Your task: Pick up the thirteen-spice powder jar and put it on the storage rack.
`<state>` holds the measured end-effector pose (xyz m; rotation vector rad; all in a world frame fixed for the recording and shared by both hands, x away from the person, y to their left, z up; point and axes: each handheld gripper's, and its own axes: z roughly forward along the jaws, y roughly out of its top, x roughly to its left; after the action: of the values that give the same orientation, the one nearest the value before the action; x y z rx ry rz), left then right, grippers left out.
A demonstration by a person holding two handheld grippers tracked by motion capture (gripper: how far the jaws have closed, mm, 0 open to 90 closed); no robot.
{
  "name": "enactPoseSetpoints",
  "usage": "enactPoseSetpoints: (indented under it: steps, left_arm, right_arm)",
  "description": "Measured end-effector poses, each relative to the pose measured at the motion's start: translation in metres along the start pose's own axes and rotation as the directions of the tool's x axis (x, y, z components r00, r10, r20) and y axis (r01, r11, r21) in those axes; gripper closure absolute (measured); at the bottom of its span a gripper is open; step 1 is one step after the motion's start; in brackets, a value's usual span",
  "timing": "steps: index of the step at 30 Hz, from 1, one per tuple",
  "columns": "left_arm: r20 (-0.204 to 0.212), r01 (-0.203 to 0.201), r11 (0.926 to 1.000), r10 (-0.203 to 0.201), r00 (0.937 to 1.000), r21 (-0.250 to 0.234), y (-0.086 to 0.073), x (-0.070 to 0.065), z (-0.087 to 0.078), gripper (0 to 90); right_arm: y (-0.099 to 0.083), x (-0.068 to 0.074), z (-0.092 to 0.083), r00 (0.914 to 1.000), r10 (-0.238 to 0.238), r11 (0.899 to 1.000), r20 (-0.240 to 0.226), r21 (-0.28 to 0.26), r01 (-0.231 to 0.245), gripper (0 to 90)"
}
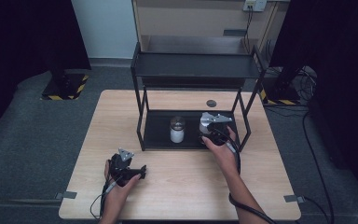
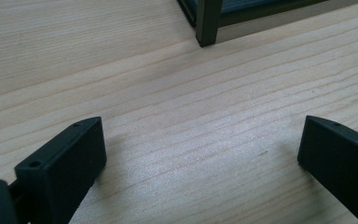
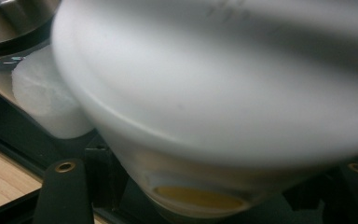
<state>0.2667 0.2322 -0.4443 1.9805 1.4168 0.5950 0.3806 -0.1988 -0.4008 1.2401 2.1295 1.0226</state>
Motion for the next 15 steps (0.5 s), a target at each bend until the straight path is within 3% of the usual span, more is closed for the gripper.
enactPoseSetpoints:
  steps: [15]
  left_arm:
    - [0.000, 0.000, 1.0000, 0.000, 1.0000, 0.000, -0.0001, 0.0000, 0.0000, 0.0]
  right_arm:
    - [-0.0003, -0.0019, 0.0009, 0.9999, 0.011, 1.000, -0.013, 0.000, -0.011, 26.9]
